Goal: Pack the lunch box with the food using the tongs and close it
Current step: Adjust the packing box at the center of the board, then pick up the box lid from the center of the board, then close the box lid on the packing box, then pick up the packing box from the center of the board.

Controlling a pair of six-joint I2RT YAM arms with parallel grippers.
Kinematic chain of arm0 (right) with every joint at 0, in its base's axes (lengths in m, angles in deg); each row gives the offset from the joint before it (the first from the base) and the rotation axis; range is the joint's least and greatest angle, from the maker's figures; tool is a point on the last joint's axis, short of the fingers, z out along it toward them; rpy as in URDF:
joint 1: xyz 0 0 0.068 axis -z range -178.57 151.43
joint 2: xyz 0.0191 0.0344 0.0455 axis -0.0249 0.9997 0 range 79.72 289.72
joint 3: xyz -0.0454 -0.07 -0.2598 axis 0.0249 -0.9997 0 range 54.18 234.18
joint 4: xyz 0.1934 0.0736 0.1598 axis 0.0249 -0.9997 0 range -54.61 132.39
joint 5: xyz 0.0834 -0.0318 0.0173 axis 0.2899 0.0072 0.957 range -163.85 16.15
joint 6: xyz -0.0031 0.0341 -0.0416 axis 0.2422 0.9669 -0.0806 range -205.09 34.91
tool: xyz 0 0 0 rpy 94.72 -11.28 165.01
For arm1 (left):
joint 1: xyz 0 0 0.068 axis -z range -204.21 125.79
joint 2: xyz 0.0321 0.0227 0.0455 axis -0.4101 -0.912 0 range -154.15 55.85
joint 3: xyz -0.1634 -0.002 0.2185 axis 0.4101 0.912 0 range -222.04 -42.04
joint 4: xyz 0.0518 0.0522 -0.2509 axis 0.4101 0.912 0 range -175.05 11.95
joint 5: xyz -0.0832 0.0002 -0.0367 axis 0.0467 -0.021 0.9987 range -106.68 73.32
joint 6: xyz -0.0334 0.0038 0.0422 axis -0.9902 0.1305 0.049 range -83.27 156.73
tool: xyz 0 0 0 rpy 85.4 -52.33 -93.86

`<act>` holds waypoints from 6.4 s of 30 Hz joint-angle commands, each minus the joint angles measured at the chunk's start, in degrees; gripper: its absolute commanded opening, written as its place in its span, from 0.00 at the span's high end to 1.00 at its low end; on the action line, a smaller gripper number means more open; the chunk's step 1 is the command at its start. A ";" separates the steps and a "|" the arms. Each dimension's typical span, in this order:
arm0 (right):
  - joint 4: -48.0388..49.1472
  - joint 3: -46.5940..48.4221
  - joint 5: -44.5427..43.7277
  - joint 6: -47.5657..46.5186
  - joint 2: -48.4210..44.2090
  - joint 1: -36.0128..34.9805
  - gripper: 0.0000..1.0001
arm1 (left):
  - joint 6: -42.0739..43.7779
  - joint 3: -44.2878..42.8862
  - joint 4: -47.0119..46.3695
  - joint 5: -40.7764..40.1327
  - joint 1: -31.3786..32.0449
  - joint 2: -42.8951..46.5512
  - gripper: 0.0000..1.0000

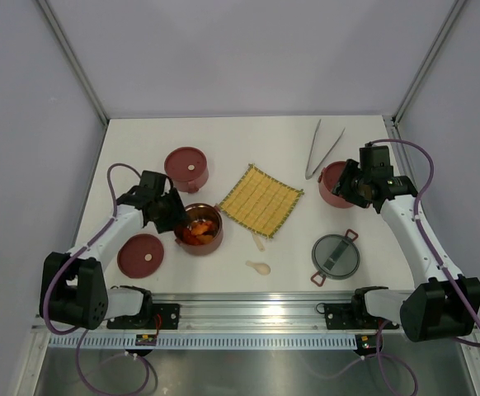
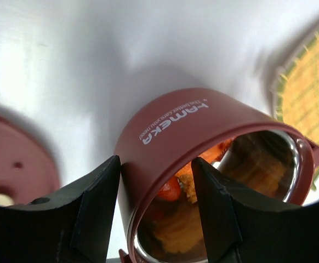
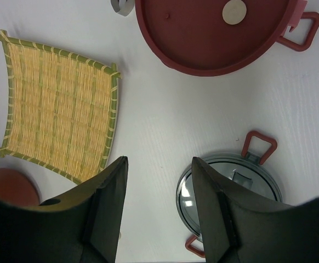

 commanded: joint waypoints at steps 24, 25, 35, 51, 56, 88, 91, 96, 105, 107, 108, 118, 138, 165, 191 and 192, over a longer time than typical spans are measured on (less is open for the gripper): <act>3.13 2.12 2.51 -0.88 1.70 -0.24 0.42 | 1.95 -10.98 13.29 -15.19 -8.81 -1.31 0.38; 3.22 1.85 2.51 -0.97 1.52 -0.33 0.42 | 1.51 -10.54 12.42 -15.01 -8.98 -1.75 0.40; 2.60 0.97 2.69 -1.23 0.29 -0.33 0.42 | -4.82 -4.30 7.13 -15.18 -8.81 -9.32 0.44; 1.64 0.71 1.99 -0.97 -1.12 -0.33 0.42 | -8.77 1.77 -0.25 -13.96 -8.20 -12.48 0.74; 1.02 0.27 1.55 -0.88 -2.43 -0.33 0.42 | -7.20 0.11 1.85 -15.44 -8.02 -8.63 1.00; -1.00 -0.61 -0.57 0.35 -5.51 -0.33 0.41 | 5.46 -38.66 26.92 -15.37 30.74 -18.11 1.00; -0.83 -0.70 -0.92 0.17 -5.07 -0.33 0.41 | 5.37 -38.22 26.03 -13.62 30.83 -18.72 1.00; -0.12 -0.87 -1.35 0.35 -5.07 -0.33 0.41 | 3.88 -35.86 23.49 -11.06 32.14 -19.78 1.00; -0.30 -0.35 -1.44 -0.35 -3.67 -0.33 0.41 | 2.74 -33.91 22.60 -12.46 33.20 -21.01 1.00; -0.21 -0.52 -1.44 -0.27 -3.75 -0.33 0.41 | 2.65 -33.04 22.25 -11.41 33.29 -20.92 1.00; -0.12 -0.61 -1.36 -0.27 -3.75 -0.33 0.41 | 2.48 -32.77 22.08 -10.97 33.38 -20.83 1.00; -0.04 -0.52 -1.18 -0.09 -4.46 -0.42 0.41 | 3.00 -37.07 25.93 -12.10 34.69 -20.92 0.57; -1.00 0.01 -0.83 -0.09 -5.42 -0.33 0.41 | 0.46 -25.86 19.45 -17.83 29.43 -12.92 0.69; -3.55 -1.22 -2.06 0.00 -8.50 -0.33 0.41 | -1.40 -13.16 10.39 -14.94 24.41 -14.42 0.68; -4.43 -0.17 -2.59 0.70 -7.97 -0.42 0.41 | 8.01 -43.75 12.59 -7.82 -3.61 -24.86 0.55; -4.43 0.00 -2.32 0.70 -7.71 -0.33 0.41 | 8.45 -44.36 12.15 -6.24 -4.76 -25.57 0.37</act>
